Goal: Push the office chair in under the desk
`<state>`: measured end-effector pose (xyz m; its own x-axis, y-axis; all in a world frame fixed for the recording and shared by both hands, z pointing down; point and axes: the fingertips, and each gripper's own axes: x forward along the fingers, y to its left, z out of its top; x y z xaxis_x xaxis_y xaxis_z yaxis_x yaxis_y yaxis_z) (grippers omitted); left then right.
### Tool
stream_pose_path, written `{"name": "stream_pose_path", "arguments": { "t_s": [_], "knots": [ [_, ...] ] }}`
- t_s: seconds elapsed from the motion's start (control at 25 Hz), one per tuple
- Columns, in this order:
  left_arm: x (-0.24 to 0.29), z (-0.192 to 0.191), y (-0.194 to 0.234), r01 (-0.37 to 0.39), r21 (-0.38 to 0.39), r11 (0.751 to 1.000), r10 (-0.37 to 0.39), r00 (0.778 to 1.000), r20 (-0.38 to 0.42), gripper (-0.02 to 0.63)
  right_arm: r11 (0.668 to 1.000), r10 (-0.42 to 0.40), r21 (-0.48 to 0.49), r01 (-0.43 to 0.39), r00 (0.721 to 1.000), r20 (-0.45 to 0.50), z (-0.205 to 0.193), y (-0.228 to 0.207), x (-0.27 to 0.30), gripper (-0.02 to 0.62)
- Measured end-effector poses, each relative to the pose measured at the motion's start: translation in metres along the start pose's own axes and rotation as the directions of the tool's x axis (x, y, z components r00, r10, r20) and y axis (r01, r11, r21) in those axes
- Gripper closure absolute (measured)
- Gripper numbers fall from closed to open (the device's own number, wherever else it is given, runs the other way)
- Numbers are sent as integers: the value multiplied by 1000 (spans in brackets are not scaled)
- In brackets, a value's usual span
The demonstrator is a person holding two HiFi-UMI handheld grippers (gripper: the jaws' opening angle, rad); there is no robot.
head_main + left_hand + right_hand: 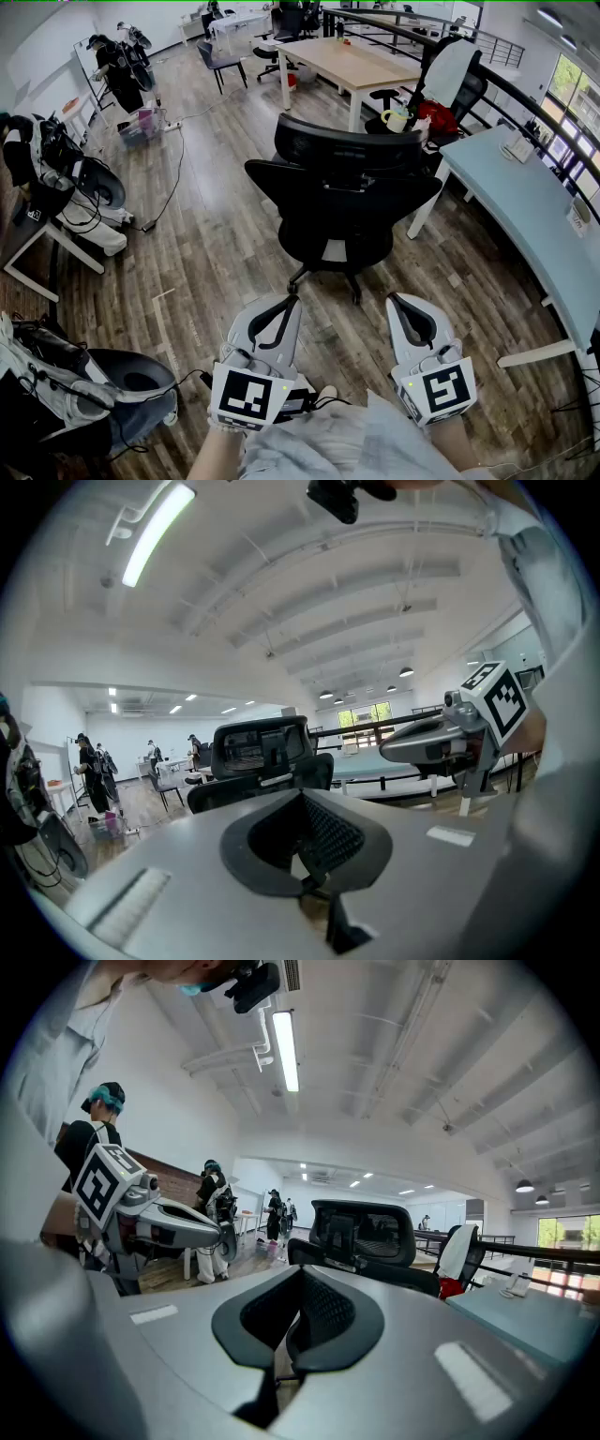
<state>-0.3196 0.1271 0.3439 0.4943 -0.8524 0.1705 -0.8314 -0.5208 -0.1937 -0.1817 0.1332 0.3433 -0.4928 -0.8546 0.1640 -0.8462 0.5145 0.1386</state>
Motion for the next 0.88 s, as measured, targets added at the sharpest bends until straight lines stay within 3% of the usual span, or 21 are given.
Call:
{"name": "stream_pose_path", "arguments": {
  "t_s": [0.44, 0.88],
  "knots": [
    [-4, 1, -6, -4, -28, 1000, 3, 1000, -29, 602, 1000, 8, 3, -8, 1000, 11, 0, -2, -7, 588],
    [10, -3, 7, -4, -2, 1000, 4, 999, -38, 601, 998, 1, 56, -2, 1000, 15, -4, -23, 5, 588]
  ]
}}
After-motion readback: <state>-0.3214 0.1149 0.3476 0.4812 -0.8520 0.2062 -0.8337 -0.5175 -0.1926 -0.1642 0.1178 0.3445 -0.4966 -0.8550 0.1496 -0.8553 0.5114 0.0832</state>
